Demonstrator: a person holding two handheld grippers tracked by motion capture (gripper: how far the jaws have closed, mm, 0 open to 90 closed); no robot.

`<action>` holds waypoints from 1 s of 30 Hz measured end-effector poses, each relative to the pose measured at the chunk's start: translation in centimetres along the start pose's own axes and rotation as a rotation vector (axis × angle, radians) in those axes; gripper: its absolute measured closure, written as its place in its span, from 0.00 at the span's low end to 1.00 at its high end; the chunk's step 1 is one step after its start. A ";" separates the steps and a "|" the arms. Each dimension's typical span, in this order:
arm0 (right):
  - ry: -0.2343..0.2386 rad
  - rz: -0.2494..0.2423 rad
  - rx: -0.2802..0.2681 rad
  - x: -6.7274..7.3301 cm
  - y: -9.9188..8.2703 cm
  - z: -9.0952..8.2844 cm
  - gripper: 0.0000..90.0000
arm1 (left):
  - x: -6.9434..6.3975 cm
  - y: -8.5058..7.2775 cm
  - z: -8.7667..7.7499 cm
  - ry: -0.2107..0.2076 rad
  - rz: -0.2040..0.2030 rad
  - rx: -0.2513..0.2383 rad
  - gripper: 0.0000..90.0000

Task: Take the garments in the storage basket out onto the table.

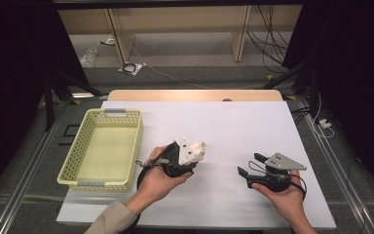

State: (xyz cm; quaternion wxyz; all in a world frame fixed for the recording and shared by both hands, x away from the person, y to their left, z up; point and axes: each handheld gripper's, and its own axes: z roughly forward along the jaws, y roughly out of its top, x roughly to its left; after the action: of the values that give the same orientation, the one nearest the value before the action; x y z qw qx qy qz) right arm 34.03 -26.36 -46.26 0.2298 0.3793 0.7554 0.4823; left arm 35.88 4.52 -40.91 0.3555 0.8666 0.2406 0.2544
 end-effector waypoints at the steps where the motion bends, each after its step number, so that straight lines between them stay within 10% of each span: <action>1: 0.000 0.001 0.000 0.0 0.0 0.0 0.22 | 0.0 0.0 0.1 -0.001 0.001 0.003 0.56; 30: -0.001 -0.003 0.002 -0.1 0.0 0.1 0.22 | -0.3 -0.3 2.7 -0.012 -0.002 0.053 0.55</action>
State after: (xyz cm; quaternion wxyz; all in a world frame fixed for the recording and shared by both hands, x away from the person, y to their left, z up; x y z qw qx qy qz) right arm 34.10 -26.38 -46.32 0.2306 0.3786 0.7563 0.4812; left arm 37.23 3.21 -42.83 0.3342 0.8770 0.2458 0.2424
